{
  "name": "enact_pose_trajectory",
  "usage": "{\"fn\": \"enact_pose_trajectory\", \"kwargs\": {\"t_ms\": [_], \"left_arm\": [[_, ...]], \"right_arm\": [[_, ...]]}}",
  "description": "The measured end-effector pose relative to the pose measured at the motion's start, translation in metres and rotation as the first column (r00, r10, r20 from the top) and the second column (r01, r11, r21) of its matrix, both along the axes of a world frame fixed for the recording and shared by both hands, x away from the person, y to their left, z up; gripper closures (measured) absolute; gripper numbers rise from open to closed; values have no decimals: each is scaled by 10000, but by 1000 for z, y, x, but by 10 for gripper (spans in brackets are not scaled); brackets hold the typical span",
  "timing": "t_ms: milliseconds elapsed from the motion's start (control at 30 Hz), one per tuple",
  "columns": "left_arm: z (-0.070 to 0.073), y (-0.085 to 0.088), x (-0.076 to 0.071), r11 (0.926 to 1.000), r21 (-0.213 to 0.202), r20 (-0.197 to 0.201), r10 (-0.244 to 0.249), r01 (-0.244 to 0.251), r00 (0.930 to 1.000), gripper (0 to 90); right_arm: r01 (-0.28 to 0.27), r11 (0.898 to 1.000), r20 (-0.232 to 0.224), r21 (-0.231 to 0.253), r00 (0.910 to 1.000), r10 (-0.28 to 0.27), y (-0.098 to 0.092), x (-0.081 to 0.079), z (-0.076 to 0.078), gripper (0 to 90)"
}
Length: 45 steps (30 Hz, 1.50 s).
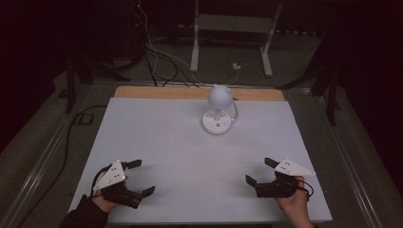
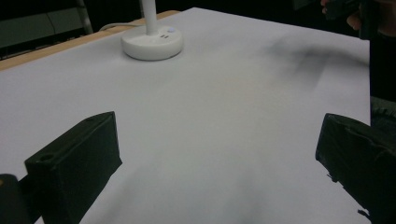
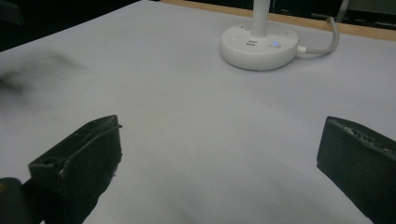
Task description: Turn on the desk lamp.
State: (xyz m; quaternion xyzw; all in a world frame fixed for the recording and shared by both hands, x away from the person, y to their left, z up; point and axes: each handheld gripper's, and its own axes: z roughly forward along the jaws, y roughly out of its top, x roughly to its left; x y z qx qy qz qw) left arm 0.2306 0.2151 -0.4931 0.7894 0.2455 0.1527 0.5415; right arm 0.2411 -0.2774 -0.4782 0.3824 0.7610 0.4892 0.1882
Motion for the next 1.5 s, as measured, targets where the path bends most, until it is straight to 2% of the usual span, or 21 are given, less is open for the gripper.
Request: {"fn": "enact_pose_trajectory", "kwargs": {"t_ms": [300, 533, 667, 1200, 1500], "left_arm": [[0, 0, 0, 10000, 5, -31, 30, -30, 10000, 4], [0, -1, -1, 9999, 169, 40, -13, 12, 10000, 4], [0, 0, 0, 9999, 92, 9, 46, -46, 10000, 4], [0, -2, -1, 9999, 82, 3, -70, 70, 10000, 4], [-1, -2, -1, 9999, 136, -28, -67, 68, 10000, 4]], "right_arm": [[11, 10000, 165, -73, 9999, -10, 3, 9, 11, 3], [-296, 9996, 88, -16, 9995, 296, 12, 18, 16, 2], [-486, 9988, -1, -111, 9988, 486, 17, 24, 18, 0], [-506, 9985, 476, -201, 9975, 516, 40, 50, 39, 0], [-639, 9977, 410, -218, 9971, 647, 54, 64, 40, 0]]}}
